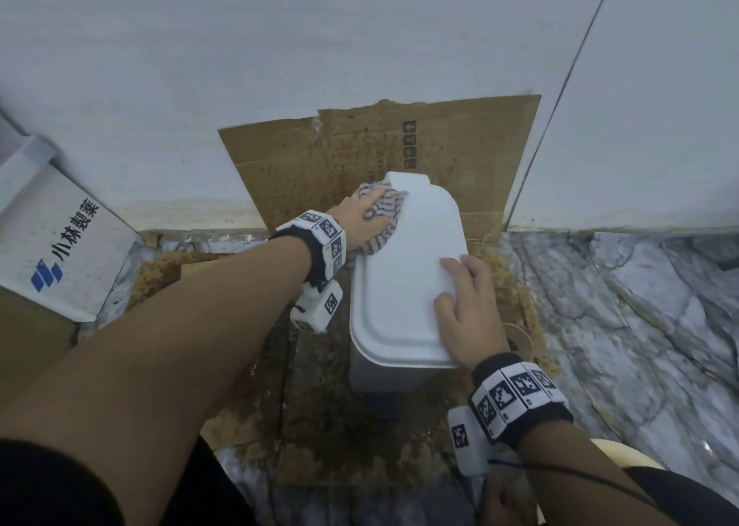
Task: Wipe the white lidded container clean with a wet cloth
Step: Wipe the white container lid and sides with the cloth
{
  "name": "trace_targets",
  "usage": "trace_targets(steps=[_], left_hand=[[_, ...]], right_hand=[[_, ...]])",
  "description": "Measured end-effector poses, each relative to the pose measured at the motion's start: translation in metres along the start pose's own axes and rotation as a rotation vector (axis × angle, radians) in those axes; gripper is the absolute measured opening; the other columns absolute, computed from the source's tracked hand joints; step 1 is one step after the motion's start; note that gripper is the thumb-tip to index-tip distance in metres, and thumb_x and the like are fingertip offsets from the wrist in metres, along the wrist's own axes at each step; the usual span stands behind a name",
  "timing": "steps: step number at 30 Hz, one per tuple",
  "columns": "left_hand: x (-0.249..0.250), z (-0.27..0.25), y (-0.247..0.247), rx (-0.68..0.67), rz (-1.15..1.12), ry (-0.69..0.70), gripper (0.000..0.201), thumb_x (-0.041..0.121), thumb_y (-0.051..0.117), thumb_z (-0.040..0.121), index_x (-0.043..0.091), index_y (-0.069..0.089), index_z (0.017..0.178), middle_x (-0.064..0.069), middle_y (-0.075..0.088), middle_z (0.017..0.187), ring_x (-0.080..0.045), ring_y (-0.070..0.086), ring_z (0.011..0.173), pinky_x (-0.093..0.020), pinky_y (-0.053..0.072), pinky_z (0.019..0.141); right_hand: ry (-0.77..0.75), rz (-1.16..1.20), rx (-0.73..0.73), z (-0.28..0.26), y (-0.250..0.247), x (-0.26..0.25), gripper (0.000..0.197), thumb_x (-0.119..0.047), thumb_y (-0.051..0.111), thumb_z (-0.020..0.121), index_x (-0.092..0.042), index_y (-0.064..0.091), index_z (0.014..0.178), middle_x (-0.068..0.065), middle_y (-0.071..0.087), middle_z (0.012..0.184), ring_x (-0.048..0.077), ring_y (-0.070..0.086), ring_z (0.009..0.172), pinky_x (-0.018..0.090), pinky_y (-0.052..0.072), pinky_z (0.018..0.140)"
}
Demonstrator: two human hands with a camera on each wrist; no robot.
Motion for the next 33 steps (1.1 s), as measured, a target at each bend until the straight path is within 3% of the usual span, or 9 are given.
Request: trace_targets(steps=[6, 13, 19, 22, 25, 27, 29, 31, 33], left_hand=[[-0.007, 0.036, -0.017, 0.033, -0.155, -0.058, 0.057, 0.043, 0.040, 0.100, 0.032, 0.020, 0.152, -0.002, 0.033, 0.155, -0.027, 0.045, 0.131, -0.021, 0.035, 0.087], [-0.018, 0.039, 0.003, 0.062, -0.464, -0.096, 0.054, 0.046, 0.027, 0.102, 0.017, 0.038, 0.146, -0.006, 0.049, 0.143, -0.024, 0.050, 0.125, -0.020, 0.035, 0.086], [-0.007, 0.002, 0.063, 0.090, -0.782, -0.121, 0.051, 0.043, 0.027, 0.103, 0.023, 0.033, 0.149, -0.006, 0.054, 0.138, -0.022, 0.055, 0.120, -0.028, 0.036, 0.104], [0.006, -0.027, 0.085, 0.152, -0.980, -0.114, 0.047, 0.040, 0.038, 0.101, 0.031, 0.034, 0.147, 0.003, 0.066, 0.109, -0.010, 0.064, 0.089, -0.029, 0.050, 0.085], [0.018, -0.068, 0.092, 0.189, -0.990, -0.109, 0.050, 0.041, 0.039, 0.101, 0.035, 0.028, 0.149, 0.010, 0.051, 0.137, -0.005, 0.056, 0.110, -0.018, 0.046, 0.093], [0.028, -0.094, 0.101, 0.165, -1.008, -0.111, 0.051, 0.035, 0.039, 0.102, 0.034, 0.024, 0.151, 0.018, 0.051, 0.121, 0.005, 0.053, 0.085, 0.002, 0.041, 0.063], [0.035, -0.111, 0.112, 0.173, -0.961, -0.100, 0.053, 0.037, 0.040, 0.102, 0.036, 0.021, 0.151, 0.026, 0.053, 0.105, 0.007, 0.047, 0.070, 0.001, 0.039, 0.050], [0.039, -0.120, 0.128, 0.194, -0.945, -0.090, 0.054, 0.037, 0.040, 0.101, 0.036, 0.019, 0.151, 0.019, 0.057, 0.117, 0.004, 0.055, 0.082, -0.003, 0.045, 0.064], [0.042, -0.127, 0.142, 0.216, -0.939, -0.085, 0.054, 0.036, 0.040, 0.101, 0.033, 0.020, 0.151, 0.010, 0.051, 0.137, 0.003, 0.051, 0.106, -0.010, 0.040, 0.088]], right_hand=[[-0.006, 0.021, 0.010, 0.001, -0.002, 0.004, 0.049, -0.031, 0.037, 0.087, -0.021, 0.043, 0.134, -0.002, 0.023, 0.147, 0.011, 0.024, 0.134, 0.021, 0.018, 0.106], [0.015, 0.079, 0.049, 0.002, -0.018, 0.018, 0.038, -0.035, 0.042, 0.095, -0.023, 0.047, 0.130, -0.008, 0.027, 0.143, -0.002, 0.025, 0.124, 0.020, 0.019, 0.103], [0.089, 0.012, 0.050, 0.004, -0.035, 0.040, 0.041, -0.045, 0.046, 0.095, -0.024, 0.046, 0.131, -0.005, 0.030, 0.142, 0.015, 0.035, 0.130, 0.028, 0.026, 0.104], [0.116, -0.086, 0.035, 0.002, -0.039, 0.043, 0.052, -0.049, 0.034, 0.090, -0.025, 0.046, 0.135, 0.003, 0.032, 0.146, 0.025, 0.033, 0.135, 0.040, 0.026, 0.112], [-0.001, -0.274, 0.043, 0.002, -0.040, 0.027, 0.048, -0.037, 0.030, 0.093, -0.032, 0.045, 0.138, 0.005, 0.032, 0.151, 0.027, 0.025, 0.140, 0.050, 0.014, 0.118], [-0.118, -0.297, 0.017, 0.005, -0.036, 0.013, 0.049, -0.016, 0.038, 0.091, -0.029, 0.048, 0.138, 0.005, 0.040, 0.148, 0.027, 0.031, 0.139, 0.055, 0.016, 0.117], [-0.138, -0.203, -0.014, 0.009, -0.031, 0.006, 0.058, 0.007, 0.044, 0.083, -0.020, 0.055, 0.133, 0.008, 0.048, 0.142, 0.029, 0.039, 0.136, 0.050, 0.022, 0.117], [-0.083, -0.061, 0.015, 0.011, -0.034, 0.000, 0.053, 0.010, 0.044, 0.078, -0.010, 0.060, 0.124, 0.012, 0.054, 0.135, 0.030, 0.044, 0.131, 0.036, 0.024, 0.115], [0.006, 0.015, 0.041, 0.011, -0.037, -0.005, 0.041, -0.012, 0.044, 0.081, -0.008, 0.059, 0.119, 0.009, 0.057, 0.129, 0.025, 0.047, 0.125, 0.031, 0.027, 0.110]])
Point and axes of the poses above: each hand's wrist, its own z-axis towards the middle knuckle, its own y-axis out of the palm, x = y × z, the point moved 9 cm from there along z, towards the middle knuckle
